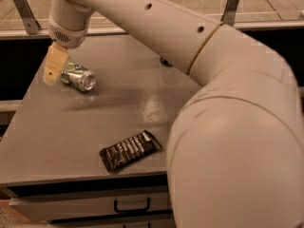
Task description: Place green can upright
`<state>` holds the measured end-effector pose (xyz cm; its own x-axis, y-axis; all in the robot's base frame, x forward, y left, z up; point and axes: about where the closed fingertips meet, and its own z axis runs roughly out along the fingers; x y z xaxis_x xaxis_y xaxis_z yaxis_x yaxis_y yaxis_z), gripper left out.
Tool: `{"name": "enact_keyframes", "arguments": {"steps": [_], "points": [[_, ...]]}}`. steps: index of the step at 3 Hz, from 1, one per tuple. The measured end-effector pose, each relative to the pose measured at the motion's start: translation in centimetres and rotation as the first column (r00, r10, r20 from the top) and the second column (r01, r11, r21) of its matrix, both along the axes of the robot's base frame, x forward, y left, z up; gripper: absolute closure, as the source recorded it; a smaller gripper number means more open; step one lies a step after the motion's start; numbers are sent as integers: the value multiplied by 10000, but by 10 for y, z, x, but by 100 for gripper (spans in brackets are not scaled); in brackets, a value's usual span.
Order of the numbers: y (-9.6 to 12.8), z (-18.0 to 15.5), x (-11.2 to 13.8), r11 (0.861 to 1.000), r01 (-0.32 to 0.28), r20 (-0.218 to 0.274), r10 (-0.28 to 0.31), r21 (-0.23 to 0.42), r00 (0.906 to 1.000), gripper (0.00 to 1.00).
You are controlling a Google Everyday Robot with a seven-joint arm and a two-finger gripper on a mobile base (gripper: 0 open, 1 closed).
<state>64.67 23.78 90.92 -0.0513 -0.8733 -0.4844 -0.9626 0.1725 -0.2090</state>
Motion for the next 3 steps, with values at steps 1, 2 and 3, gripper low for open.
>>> {"name": "enact_keyframes", "arguments": {"steps": [1, 2, 3], "points": [[14, -26, 29, 9924, 1204, -178, -1209, -265, 9925, 0], [11, -51, 45, 9692, 2379, -520, -2413, -640, 9691, 18], [5, -67, 47, 9470, 3077, -752, -3147, -917, 9462, 42]]}}
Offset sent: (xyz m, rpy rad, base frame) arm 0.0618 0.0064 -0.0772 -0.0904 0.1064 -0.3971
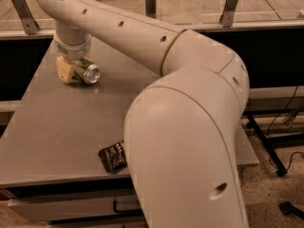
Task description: Place green can upright
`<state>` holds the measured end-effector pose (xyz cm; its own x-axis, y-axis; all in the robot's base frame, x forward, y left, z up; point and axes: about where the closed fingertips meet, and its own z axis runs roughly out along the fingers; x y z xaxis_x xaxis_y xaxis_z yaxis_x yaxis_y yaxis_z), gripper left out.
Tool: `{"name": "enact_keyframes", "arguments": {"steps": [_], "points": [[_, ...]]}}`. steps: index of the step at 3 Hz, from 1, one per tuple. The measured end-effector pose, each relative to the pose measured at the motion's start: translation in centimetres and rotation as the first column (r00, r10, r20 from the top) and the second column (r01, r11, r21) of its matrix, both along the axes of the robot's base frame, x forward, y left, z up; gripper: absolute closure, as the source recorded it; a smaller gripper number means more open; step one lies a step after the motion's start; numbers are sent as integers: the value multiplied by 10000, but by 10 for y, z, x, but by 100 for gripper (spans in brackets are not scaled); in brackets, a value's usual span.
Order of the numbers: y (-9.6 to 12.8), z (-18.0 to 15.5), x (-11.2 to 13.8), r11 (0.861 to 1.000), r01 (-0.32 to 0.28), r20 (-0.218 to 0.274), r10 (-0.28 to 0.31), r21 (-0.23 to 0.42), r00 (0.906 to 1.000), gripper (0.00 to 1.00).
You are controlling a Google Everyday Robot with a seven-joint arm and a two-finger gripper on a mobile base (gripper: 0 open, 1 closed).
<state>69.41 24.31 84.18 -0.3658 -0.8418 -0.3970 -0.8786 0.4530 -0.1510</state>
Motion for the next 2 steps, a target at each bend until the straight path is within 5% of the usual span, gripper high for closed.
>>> {"name": "enact_keyframes", "arguments": {"steps": [1, 2], "points": [[-4, 9, -5, 9992, 262, 184, -268, 289, 9995, 65], [-9, 53, -16, 9933, -100, 1111, -29, 1153, 9938, 88]]}}
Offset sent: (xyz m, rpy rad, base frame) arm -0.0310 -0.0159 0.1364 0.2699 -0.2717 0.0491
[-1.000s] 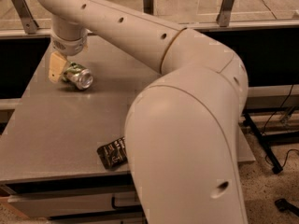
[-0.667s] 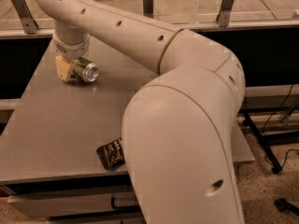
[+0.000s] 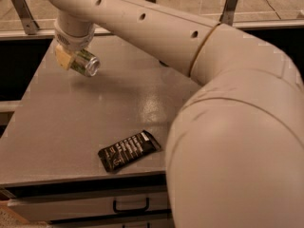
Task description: Place green can upright
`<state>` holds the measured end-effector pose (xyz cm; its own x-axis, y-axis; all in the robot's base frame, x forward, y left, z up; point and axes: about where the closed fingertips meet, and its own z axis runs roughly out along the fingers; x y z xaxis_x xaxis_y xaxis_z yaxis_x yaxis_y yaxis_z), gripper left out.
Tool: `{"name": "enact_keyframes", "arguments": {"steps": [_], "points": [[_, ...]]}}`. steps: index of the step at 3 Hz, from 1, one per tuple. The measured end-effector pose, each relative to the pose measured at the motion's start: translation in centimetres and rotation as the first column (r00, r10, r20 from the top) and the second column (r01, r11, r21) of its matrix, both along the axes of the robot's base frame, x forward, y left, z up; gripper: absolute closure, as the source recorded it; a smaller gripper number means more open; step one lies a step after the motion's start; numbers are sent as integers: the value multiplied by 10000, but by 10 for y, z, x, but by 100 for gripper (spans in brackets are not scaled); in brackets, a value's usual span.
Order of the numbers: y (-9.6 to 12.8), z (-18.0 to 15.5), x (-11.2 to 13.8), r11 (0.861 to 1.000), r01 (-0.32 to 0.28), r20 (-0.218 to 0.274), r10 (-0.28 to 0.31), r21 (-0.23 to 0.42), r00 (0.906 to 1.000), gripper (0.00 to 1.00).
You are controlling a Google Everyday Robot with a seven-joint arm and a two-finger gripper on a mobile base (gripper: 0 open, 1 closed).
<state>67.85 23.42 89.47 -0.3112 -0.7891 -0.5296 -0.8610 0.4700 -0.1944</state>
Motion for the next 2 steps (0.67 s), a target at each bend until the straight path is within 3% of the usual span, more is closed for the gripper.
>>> {"name": "enact_keyframes", "arguments": {"steps": [1, 2], "points": [[-10, 58, -18, 9858, -892, 1253, 714, 1421, 9895, 100], [-7, 83, -33, 9247, -2061, 2017, 1460, 3201, 9685, 100]]}}
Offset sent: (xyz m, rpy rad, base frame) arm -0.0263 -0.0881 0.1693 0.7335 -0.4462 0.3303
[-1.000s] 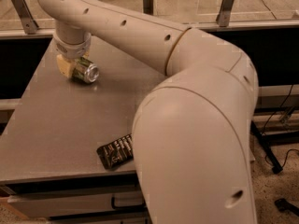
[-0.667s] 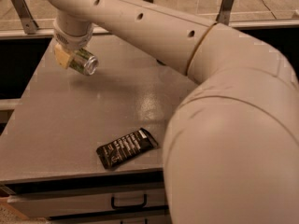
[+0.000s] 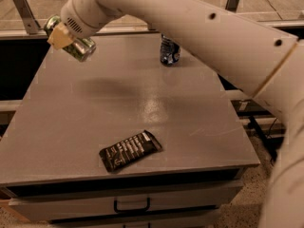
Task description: Place green can upright
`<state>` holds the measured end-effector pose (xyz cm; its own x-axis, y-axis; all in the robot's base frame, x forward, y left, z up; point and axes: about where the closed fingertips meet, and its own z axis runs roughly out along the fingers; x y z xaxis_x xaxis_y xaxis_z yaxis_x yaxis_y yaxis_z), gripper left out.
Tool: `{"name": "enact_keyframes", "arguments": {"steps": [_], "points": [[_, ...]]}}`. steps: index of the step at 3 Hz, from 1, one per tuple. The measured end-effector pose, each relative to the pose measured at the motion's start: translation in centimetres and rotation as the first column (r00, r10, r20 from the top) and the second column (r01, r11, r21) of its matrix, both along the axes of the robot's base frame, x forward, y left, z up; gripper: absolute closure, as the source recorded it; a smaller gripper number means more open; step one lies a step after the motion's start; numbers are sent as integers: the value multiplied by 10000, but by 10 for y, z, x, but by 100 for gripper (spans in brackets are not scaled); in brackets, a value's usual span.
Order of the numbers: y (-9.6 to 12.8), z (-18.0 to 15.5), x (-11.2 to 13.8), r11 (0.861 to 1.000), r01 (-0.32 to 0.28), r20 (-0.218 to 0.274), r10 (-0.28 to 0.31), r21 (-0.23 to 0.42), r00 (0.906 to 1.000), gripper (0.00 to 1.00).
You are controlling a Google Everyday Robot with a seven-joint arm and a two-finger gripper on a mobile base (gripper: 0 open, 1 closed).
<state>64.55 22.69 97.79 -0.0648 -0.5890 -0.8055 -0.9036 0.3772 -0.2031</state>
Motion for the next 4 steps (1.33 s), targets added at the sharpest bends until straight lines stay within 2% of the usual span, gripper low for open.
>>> {"name": "enact_keyframes", "arguments": {"steps": [1, 2, 3, 4], "points": [[-4, 4, 14, 9682, -423, 59, 421, 2464, 9991, 100], [-48, -10, 43, 8894, -198, -312, 383, 4567, 9988, 100], [-77, -16, 45, 8660, -298, 1, 344, 4991, 9994, 100], [-67, -16, 42, 8577, -579, 28, 657, 5110, 9978, 100]]}}
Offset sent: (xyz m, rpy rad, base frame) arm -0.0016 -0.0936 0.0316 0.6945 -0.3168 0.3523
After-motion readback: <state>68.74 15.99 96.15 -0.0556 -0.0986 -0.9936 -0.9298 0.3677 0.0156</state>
